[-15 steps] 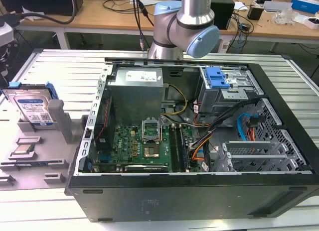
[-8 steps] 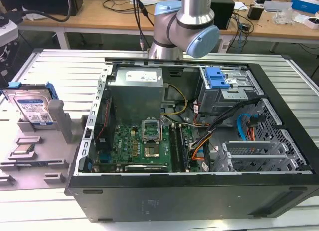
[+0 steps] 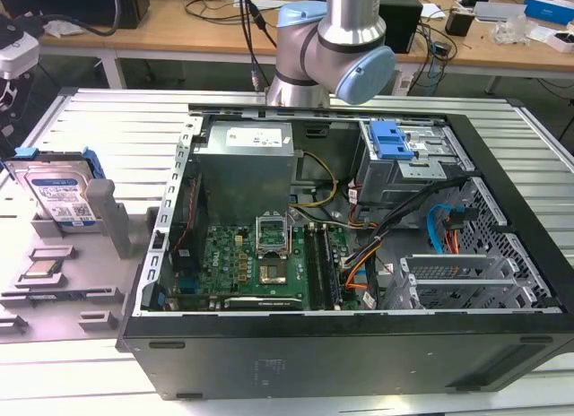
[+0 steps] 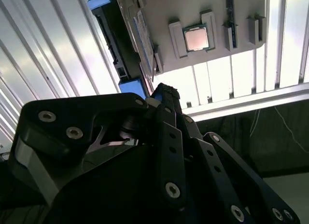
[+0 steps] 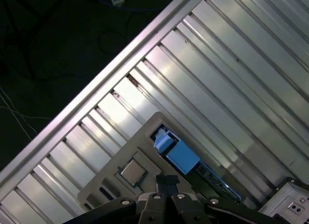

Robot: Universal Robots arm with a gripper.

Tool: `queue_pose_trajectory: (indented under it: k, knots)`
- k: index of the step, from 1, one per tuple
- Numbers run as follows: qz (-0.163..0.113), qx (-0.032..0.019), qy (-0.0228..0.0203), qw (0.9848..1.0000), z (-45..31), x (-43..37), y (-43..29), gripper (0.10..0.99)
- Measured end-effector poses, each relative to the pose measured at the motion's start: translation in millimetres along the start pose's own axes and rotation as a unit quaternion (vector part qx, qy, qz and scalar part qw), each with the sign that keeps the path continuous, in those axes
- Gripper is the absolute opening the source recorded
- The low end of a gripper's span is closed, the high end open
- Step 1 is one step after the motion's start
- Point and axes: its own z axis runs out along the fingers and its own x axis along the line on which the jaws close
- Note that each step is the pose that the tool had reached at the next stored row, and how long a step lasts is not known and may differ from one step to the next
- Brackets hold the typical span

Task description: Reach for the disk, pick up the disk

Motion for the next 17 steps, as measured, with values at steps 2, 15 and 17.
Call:
queue_pose_trajectory:
  k: [2,15,17]
  knots:
    - [-0.01,0.0,0.0004,0.9999,0.0,0.0,0.0,0.106]
    - [-0.134,-0.0001,0.0049,0.9909,0.0,0.0,0.0,0.106]
    - [-0.145,-0.0002,0.0054,0.9895,0.0,0.0,0.0,0.106]
